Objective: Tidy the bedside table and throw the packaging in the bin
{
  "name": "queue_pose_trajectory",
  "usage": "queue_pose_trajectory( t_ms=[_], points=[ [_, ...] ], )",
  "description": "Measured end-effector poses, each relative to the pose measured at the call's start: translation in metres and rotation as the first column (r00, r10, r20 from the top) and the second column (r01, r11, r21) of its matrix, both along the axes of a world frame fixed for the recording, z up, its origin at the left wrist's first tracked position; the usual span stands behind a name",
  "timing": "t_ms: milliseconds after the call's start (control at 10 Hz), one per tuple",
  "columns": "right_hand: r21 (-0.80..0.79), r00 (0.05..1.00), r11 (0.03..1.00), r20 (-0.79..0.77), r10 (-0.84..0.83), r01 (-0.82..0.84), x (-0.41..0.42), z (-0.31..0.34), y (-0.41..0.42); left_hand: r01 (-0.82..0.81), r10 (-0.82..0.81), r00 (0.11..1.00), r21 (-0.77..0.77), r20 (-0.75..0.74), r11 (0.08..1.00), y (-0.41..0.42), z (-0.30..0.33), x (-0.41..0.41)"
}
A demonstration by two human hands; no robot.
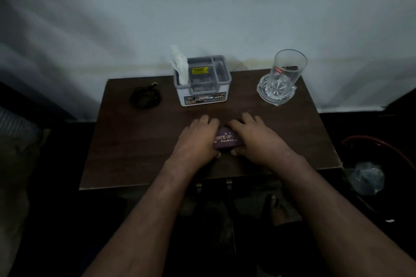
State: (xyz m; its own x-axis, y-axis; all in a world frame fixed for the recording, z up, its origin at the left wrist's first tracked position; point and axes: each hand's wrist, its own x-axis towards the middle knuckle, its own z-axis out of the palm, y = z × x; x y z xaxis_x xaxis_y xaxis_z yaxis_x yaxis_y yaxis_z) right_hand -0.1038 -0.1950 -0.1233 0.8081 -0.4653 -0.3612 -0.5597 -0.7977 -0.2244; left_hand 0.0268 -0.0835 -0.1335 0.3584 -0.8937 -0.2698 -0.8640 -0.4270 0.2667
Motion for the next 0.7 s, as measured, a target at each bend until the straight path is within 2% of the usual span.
queue_pose_trajectory(
  t_ms=[100, 200, 300, 400, 500, 600, 700],
  points=[
    [0.002, 1.0, 1.0, 0.02, 0.011, -0.011, 0.013, -0.002, 0.001, -0.019, 0.019, 0.999, -0.002, -0.036, 1.0, 0.005, 0.001, 0.017],
    [0.007, 0.998, 0.998, -0.028, 0.055, -0.054, 0.017, 0.003, -0.002, -0.049, 0.051, 0.996, 0.018, -0.076, 0.999, 0.01, 0.009, 0.022],
    [-0.093, 0.975, 0.993, 0.201, 0.092, -0.075, 0.02, 0.018, -0.023, -0.117, 0.112, 0.993, -0.19, -0.038, 0.975, 0.014, 0.018, 0.02],
    [-0.112, 0.79, 0.989, 0.613, -0.01, 0.1, 0.028, 0.024, -0.035, -0.224, 0.21, 0.974, -0.53, -0.086, 0.818, 0.013, 0.028, 0.019],
    [-0.173, 0.74, 0.964, 0.672, -0.033, 0.2, 0.052, 0.03, -0.049, -0.186, 0.285, 0.957, -0.642, 0.051, 0.743, -0.006, 0.043, 0.039],
    [-0.237, 0.818, 0.953, 0.575, -0.019, 0.189, 0.065, 0.03, -0.041, -0.183, 0.316, 0.945, -0.662, 0.085, 0.726, -0.006, 0.051, 0.048],
    [-0.178, 0.873, 0.966, 0.481, -0.082, 0.189, 0.082, 0.063, -0.033, -0.258, 0.356, 0.934, -0.651, 0.02, 0.714, -0.008, 0.083, 0.063]
  ],
)
